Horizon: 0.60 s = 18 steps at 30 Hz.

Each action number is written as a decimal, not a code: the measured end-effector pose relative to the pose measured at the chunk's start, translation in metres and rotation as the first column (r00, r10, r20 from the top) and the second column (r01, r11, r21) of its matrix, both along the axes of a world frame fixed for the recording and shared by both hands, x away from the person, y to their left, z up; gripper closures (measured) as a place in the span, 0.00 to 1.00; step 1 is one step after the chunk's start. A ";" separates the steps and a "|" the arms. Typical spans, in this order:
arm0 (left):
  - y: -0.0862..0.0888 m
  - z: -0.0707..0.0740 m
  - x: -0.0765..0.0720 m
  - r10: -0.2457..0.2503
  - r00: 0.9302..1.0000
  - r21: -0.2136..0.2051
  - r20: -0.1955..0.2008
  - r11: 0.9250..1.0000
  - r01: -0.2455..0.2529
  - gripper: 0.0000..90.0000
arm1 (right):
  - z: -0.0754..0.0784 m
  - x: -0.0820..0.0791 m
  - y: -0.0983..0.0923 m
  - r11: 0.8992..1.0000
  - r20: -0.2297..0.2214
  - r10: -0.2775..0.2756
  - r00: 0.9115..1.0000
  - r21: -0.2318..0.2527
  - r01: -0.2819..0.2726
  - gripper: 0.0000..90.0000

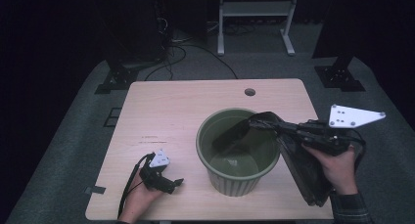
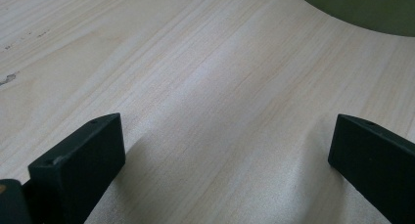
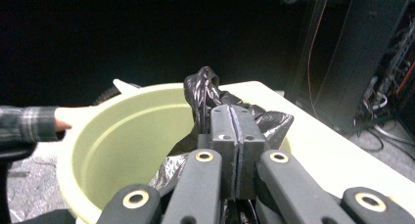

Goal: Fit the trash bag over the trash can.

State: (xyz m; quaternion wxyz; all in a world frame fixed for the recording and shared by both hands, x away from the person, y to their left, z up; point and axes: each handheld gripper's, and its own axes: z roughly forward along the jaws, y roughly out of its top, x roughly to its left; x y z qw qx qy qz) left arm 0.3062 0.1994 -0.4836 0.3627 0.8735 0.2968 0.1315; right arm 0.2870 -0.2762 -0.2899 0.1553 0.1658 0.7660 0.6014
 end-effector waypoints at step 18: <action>0.000 0.000 0.000 -0.001 1.000 0.001 -0.001 1.000 0.001 0.00 | -0.029 0.039 0.011 0.987 -0.117 -0.131 0.984 -0.105 0.119 0.71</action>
